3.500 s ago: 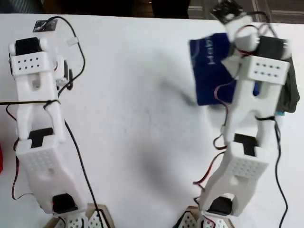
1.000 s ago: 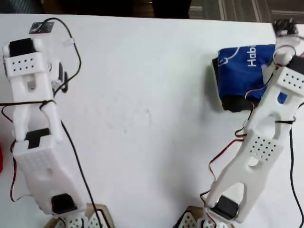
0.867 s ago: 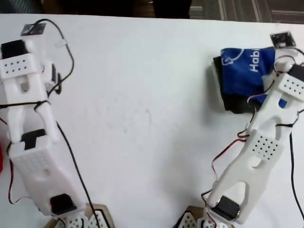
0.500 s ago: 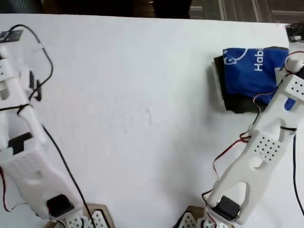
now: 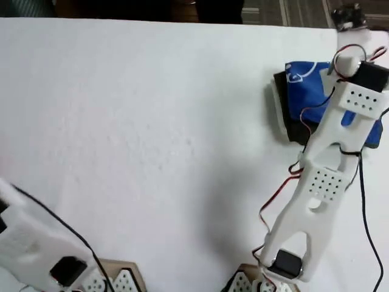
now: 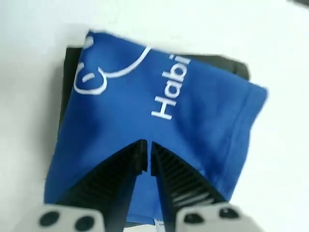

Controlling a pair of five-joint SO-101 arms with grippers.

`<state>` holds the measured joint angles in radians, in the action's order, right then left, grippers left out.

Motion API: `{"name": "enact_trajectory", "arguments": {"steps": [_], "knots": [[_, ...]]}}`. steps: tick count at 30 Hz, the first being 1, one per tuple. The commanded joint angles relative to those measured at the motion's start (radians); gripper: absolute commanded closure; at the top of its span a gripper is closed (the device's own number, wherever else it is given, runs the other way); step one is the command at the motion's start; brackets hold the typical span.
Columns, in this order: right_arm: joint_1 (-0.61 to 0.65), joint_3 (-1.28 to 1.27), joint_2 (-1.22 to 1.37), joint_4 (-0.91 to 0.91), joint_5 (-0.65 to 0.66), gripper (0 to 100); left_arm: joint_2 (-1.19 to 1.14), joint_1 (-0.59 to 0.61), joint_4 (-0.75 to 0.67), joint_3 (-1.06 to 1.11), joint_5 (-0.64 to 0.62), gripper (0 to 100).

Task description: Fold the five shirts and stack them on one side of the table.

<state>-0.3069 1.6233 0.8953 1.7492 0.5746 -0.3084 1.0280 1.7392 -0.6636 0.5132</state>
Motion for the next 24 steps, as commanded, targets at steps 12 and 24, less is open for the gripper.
{"name": "enact_trajectory", "arguments": {"steps": [12,24], "knots": [[0.387,-1.0,-0.947,0.021,-0.031,97.8,-0.275,0.313,-0.232,-0.018,0.14,86],[0.573,-1.682,-1.376,0.019,-0.031,97.8,-0.43,0.407,-0.578,-0.018,0.141,71]]}}
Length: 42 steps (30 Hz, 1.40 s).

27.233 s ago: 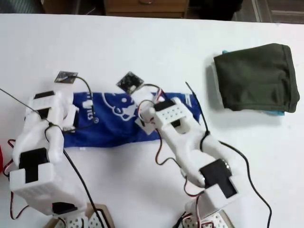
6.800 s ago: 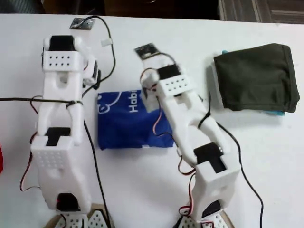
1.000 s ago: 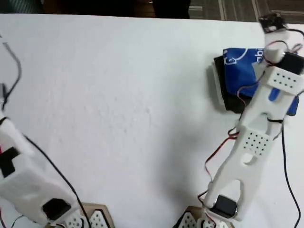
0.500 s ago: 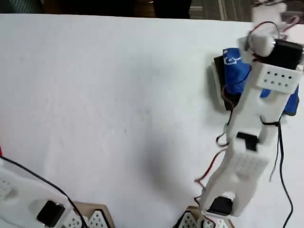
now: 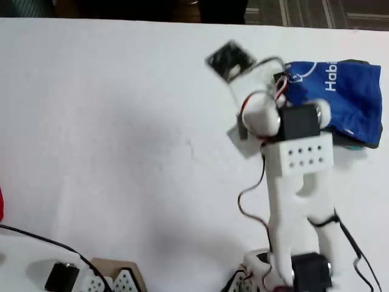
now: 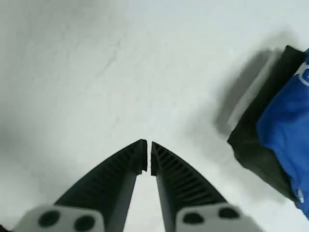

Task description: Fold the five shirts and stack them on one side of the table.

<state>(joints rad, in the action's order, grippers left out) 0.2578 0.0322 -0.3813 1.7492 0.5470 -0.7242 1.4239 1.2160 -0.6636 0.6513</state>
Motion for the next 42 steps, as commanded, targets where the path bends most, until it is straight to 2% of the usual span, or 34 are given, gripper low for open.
{"name": "enact_trajectory", "arguments": {"steps": [1,6,9,11,14,16,20,23,32,38,42], "knots": [[0.008,-0.129,-0.12,0.018,-0.003,97.8,-0.035,0.011,-0.057,-0.018,0.003,71],[-0.001,-0.331,-0.234,-0.004,-0.002,97.8,-0.13,0.002,-0.049,-0.016,0.003,71],[-0.001,-0.46,-0.315,-0.041,-0.002,97.8,-0.155,-0.011,0.009,-0.018,0.021,73],[-0.001,-0.551,-0.371,-0.082,-0.002,97.8,-0.157,-0.029,0.061,-0.018,0.068,80],[-0.001,-0.694,-0.45,-0.154,-0.002,97.8,-0.155,-0.06,0.123,-0.018,0.044,99],[-0.001,-0.789,-0.498,-0.209,-0.002,97.8,-0.155,-0.08,0.149,-0.018,0.02,96],[-0.002,-0.936,-0.582,-0.328,-0.002,97.8,-0.124,-0.133,0.229,-0.018,0.011,97],[-0.002,-1.025,-0.621,-0.429,-0.002,97.8,-0.051,-0.196,0.311,-0.018,-0.046,97],[-0.002,-1.316,-0.63,-0.753,-0.005,97.8,0.281,-0.535,0.559,-0.013,-0.178,97],[-0.004,-1.484,-0.63,-0.941,-0.009,97.8,0.506,-0.835,0.568,0.041,-0.282,97],[-0.047,-1.51,-0.639,-0.97,-0.018,97.8,0.644,-1.071,0.566,0.17,-0.351,97]]}}
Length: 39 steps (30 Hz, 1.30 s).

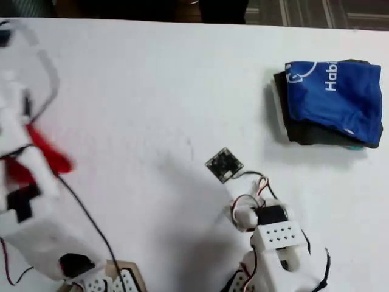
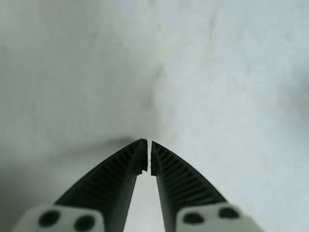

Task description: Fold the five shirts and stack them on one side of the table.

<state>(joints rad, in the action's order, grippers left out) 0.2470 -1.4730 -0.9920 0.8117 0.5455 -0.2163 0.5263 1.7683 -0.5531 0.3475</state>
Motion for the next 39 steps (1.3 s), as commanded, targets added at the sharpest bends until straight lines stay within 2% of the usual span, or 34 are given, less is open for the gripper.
{"name": "enact_trajectory", "arguments": {"steps": [1,4,8,11,16,20,24,29,32,39], "knots": [[-0.053,-0.005,-0.028,-0.035,-0.038,97.8,0.167,-0.235,0.012,0.097,-0.064,97],[-0.082,-0.008,-0.028,-0.053,-0.133,97.8,0.245,-0.402,0.009,0.186,-0.12,97],[-0.084,-0.008,-0.028,-0.053,-0.149,97.8,0.304,-0.571,-0.014,0.232,-0.175,97],[-0.084,-0.008,-0.027,-0.053,-0.149,97.8,0.307,-0.628,-0.026,0.249,-0.19,94],[-0.084,-0.008,-0.025,-0.053,-0.149,97.8,0.315,-0.655,-0.017,0.282,-0.183,78],[-0.084,-0.008,-0.025,-0.053,-0.149,97.8,0.327,-0.551,-0.011,0.257,-0.183,77],[-0.084,-0.009,-0.025,-0.053,-0.149,97.8,0.308,-0.344,-0.038,0.269,-0.181,77],[-0.084,-0.009,-0.025,-0.053,-0.149,97.8,0.18,-0.123,-0.226,0.433,-0.181,77],[-0.084,-0.009,-0.025,-0.053,-0.149,97.8,0.075,-0.068,-0.311,0.509,-0.178,77],[-0.084,-0.009,-0.025,-0.053,-0.149,97.8,-0.1,-0.057,-0.316,0.558,-0.175,77]]}}
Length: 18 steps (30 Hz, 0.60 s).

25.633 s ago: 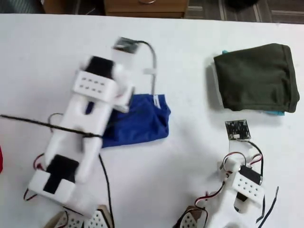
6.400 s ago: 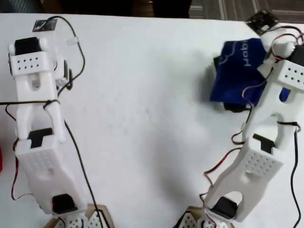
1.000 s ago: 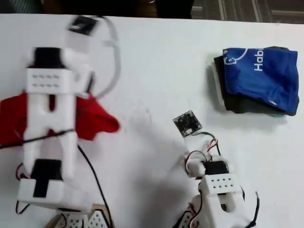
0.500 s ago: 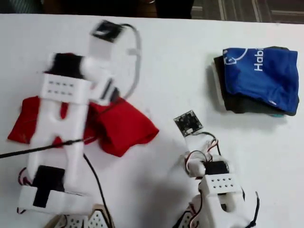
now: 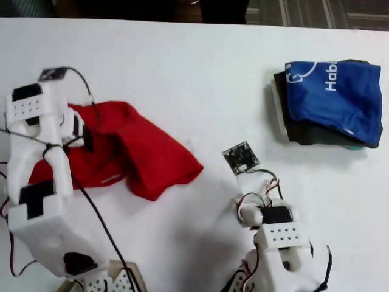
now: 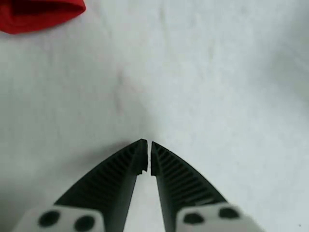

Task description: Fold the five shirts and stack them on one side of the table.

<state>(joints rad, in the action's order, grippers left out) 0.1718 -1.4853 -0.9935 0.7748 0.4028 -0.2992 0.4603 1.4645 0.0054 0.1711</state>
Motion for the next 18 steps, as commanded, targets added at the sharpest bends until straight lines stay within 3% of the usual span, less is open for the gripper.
{"name": "enact_trajectory", "arguments": {"steps": [1,7,15,18], "knots": [[-0.008,0.003,-0.024,-0.016,-0.006,97.8,-0.031,0.008,-0.015,0.001,0.002,77],[-0.005,0.003,-0.024,-0.016,-0.006,97.8,-0.112,0.005,-0.051,-0.001,0.0,77],[-0.002,0.003,-0.022,-0.016,-0.006,97.8,-0.163,-0.087,-0.054,-0.005,-0.021,78],[-0.002,0.003,-0.021,-0.016,-0.006,97.8,-0.161,-0.095,-0.052,-0.024,-0.054,90]]}}
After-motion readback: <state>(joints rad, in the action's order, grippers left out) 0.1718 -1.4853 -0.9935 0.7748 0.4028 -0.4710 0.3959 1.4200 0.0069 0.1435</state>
